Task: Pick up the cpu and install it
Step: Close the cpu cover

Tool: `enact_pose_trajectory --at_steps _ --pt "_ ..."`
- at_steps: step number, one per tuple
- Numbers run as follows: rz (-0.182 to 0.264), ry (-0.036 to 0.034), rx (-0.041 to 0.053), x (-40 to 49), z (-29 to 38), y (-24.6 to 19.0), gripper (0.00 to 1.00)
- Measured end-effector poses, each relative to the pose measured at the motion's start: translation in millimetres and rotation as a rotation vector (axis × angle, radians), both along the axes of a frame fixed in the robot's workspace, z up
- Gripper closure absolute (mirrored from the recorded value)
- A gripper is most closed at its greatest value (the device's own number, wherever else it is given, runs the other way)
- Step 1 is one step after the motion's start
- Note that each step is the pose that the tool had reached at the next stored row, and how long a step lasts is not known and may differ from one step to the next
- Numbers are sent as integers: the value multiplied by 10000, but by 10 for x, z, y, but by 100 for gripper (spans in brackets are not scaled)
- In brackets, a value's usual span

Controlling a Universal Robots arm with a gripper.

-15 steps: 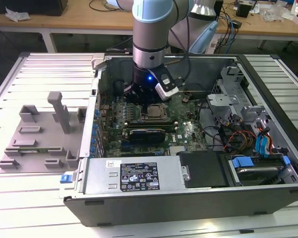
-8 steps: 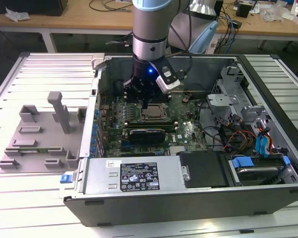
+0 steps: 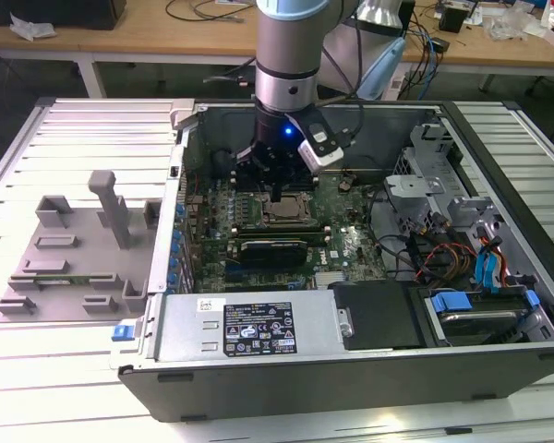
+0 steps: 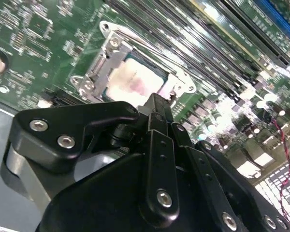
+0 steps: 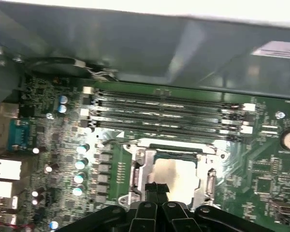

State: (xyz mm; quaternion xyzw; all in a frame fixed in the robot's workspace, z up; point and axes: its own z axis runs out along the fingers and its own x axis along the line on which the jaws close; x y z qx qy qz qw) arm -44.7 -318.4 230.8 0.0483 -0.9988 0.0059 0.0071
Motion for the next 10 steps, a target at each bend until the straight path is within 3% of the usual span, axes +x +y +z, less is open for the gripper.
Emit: enact_pose_trajectory --at_steps 3,5,6,7,8,10 --pt "3 1 -1 171 0 -1 89" --pt "2 -5 2 181 0 0 89" --pt "1 -163 0 179 -1 1 89" --pt "2 -638 2 161 -3 0 89" --pt "2 -686 2 132 -3 0 89" --pt "2 -706 1 45 -3 0 89"
